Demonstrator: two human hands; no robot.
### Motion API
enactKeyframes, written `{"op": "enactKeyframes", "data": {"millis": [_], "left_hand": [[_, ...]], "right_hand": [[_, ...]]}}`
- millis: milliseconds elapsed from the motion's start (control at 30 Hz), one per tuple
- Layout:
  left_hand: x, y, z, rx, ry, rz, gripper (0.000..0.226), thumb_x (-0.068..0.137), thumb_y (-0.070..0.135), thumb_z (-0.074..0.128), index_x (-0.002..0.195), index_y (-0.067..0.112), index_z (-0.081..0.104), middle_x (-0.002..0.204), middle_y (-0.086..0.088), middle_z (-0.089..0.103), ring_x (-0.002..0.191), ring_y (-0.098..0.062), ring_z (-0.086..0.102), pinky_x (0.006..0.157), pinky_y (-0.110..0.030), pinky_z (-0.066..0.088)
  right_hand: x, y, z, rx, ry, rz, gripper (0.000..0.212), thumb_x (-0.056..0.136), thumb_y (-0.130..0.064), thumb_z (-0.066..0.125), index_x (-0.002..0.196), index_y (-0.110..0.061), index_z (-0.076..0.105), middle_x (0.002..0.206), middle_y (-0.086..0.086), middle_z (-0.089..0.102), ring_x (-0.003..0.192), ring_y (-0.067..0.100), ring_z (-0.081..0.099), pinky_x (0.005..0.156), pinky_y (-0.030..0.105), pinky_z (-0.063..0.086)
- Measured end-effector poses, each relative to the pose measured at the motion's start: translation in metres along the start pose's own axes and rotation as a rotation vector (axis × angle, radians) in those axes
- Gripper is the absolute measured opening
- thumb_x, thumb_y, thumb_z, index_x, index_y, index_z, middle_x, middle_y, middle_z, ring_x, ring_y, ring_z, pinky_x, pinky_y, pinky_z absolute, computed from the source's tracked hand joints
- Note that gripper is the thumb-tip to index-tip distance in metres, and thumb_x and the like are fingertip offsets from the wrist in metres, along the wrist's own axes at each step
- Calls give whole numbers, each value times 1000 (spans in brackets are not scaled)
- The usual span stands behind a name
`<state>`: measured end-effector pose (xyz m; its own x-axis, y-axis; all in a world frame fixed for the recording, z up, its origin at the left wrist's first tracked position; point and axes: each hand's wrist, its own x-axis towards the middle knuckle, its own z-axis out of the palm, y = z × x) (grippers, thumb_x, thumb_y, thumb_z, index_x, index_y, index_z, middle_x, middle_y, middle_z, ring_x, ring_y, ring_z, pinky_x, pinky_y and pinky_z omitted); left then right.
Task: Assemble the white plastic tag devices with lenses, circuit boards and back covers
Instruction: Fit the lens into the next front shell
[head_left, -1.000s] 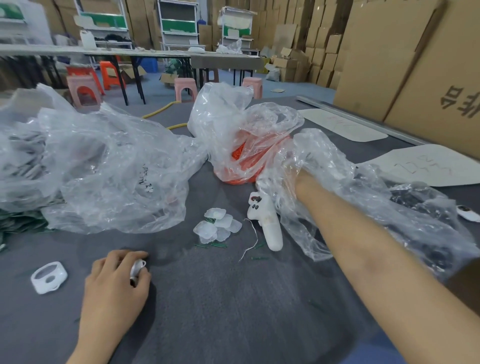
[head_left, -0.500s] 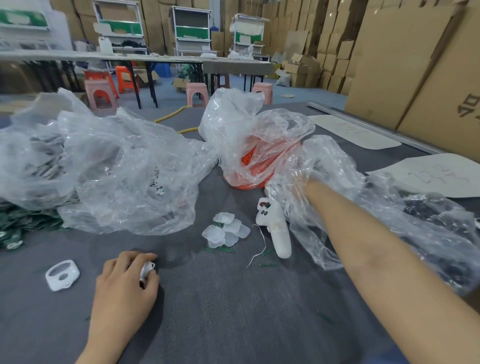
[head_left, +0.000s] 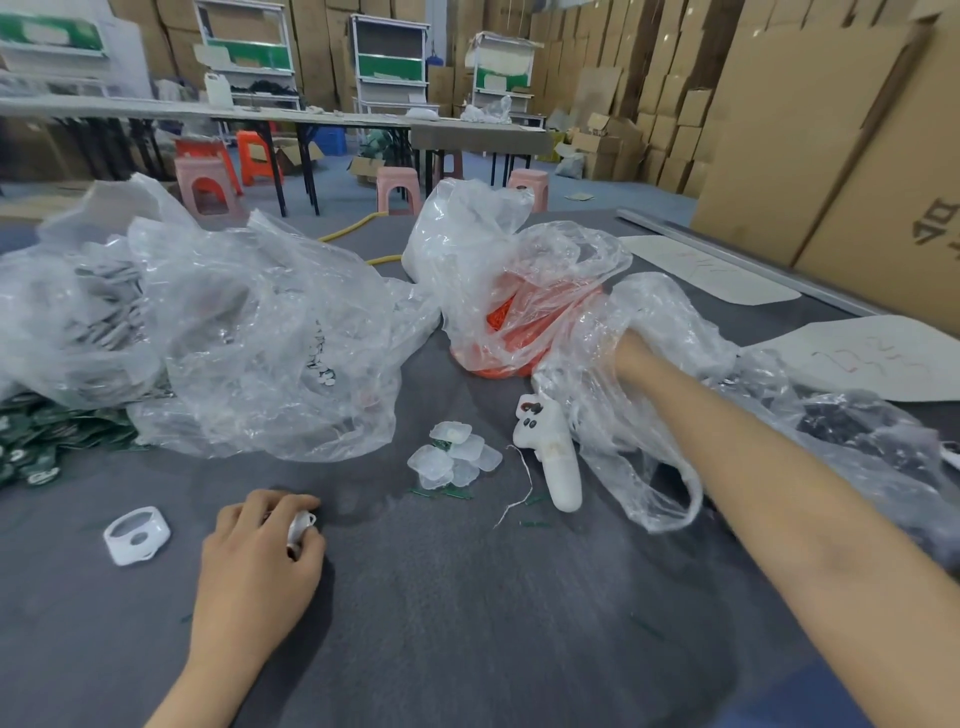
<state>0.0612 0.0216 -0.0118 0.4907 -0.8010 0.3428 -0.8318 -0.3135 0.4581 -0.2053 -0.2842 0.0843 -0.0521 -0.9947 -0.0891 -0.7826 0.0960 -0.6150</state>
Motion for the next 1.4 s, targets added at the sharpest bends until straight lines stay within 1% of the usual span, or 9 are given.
{"op": "enactKeyframes", "data": {"millis": [133,300,600,667,767,967,1100,1233,1400], "left_hand": [[1,3,-2,-3,-5,-22,25,74,-1,72,96,11,73,102,-11,65,98,-42,53,81,-49,44],[-1,3,-3,-2,-12,-37,25,78,1,68,102,9,72,107,-15,65,102,-44,53,84,-50,43],[-5,3,-4,6,-4,-23,23,78,0,68,98,11,71,105,-13,66,100,-42,54,83,-49,43],[-5,3,-3,2,-3,-18,23,77,0,68,97,11,71,103,-13,67,100,-43,54,82,-50,43],[-4,1,-2,-5,-1,-12,24,76,-2,69,97,11,71,102,-13,67,99,-43,54,81,-50,44],[0,-1,3,-31,14,-24,25,72,-5,73,93,10,74,101,-15,68,96,-46,57,81,-52,44],[3,-1,4,-57,14,-43,29,70,-5,75,92,15,74,100,-15,68,97,-46,57,80,-54,45],[7,0,5,-46,5,-50,32,67,-5,78,90,17,75,99,-16,68,96,-47,57,79,-53,45],[6,-5,8,-35,12,-20,34,67,-4,78,90,20,74,97,-13,67,94,-46,57,77,-55,45]], "right_hand": [[-25,-6,-35,-6,-104,-92,16,88,9,43,84,-4,51,80,9,47,71,20,46,63,29,41],[-63,2,-90,118,-168,-112,16,94,2,44,99,-3,58,103,12,54,95,21,51,82,32,46],[-91,21,-115,324,-222,-82,10,94,-7,50,99,-4,59,102,15,60,85,19,56,84,32,51],[-92,26,-115,170,-205,-63,17,93,-6,49,105,2,58,106,22,60,83,23,60,92,40,52],[-104,22,-121,-264,-177,-97,13,87,0,44,90,-1,56,90,20,56,74,28,55,73,36,50],[-164,-25,-163,-850,315,-147,14,89,-9,46,76,-4,49,77,9,55,72,28,53,66,31,42],[-195,-48,-190,-686,444,-291,26,88,-16,46,68,-9,62,62,11,66,64,29,64,64,34,53],[-147,-78,-162,39,166,-468,30,91,-12,49,68,-6,68,68,5,72,66,16,71,64,30,56],[-40,-38,-74,-226,-170,-60,22,90,0,51,68,0,56,71,13,52,55,22,44,53,28,37]]}}
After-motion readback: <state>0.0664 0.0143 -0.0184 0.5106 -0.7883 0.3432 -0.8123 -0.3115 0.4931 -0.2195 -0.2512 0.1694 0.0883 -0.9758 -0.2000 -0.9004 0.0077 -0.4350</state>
